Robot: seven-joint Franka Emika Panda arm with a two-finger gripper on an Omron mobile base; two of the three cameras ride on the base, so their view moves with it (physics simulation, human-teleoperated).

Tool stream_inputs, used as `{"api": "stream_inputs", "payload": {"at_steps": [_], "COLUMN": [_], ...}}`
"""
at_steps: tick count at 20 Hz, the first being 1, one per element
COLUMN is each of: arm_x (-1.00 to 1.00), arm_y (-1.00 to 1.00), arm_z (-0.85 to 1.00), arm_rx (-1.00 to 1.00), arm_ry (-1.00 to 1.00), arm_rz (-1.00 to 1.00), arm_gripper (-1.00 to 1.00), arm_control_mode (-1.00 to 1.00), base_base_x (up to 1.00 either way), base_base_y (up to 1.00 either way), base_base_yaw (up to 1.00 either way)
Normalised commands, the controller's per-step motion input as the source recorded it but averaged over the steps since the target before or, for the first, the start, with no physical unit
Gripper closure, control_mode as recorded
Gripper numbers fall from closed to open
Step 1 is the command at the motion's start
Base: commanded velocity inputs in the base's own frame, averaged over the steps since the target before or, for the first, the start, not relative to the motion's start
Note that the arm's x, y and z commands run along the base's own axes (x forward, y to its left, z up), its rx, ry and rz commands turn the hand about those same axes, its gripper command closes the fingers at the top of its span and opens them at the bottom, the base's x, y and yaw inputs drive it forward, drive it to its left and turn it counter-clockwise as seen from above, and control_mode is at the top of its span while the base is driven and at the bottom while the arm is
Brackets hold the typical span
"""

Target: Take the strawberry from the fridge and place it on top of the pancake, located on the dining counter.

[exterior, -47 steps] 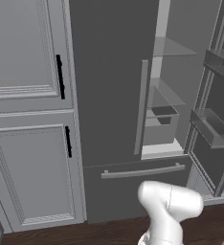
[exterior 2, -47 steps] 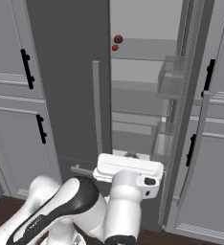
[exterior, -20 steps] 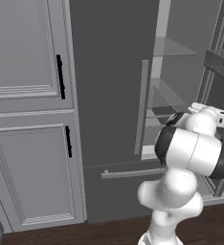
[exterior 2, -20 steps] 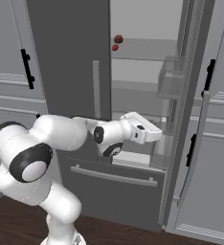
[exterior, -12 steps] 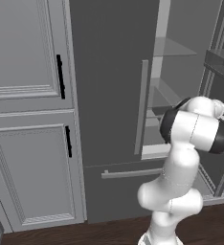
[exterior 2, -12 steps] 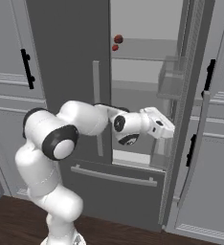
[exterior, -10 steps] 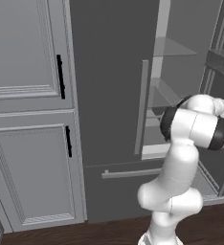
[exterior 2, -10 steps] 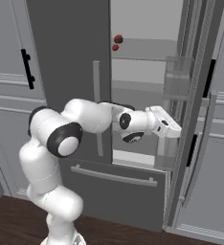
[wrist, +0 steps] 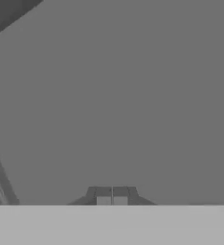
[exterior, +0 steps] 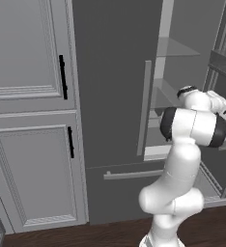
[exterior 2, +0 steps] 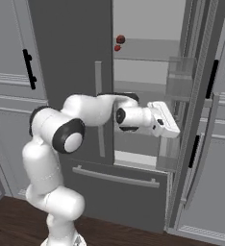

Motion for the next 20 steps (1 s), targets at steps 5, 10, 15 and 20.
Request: {"api": "stream_inputs", "payload": {"at_steps": [5, 10, 15, 20], "arm_x": [-0.69, -0.66, -0.58, -0.64], "arm_y": [0.93, 0.95, 0.69, 0.63], "arm_z": [0.51, 0.64, 0.99, 1.00], "arm_rx": [0.05, 0.16, 0.13, 0.00], "arm_ry": [0.10, 0.23, 0.08, -0.18], "arm_rz": [0.08, 0.22, 0.26, 0.20], "arm_gripper": [1.00, 1.00, 1.00, 1.00], "arm_control_mode": [-1.00, -1.00, -1.00, -1.00], "base_base_x": [0.00, 0.00, 0.00, 0.00], "base_base_y": [0.00, 0.00, 0.00, 0.00], "base_base_yaw": [0.00, 0.00, 0.00, 0.00]}}
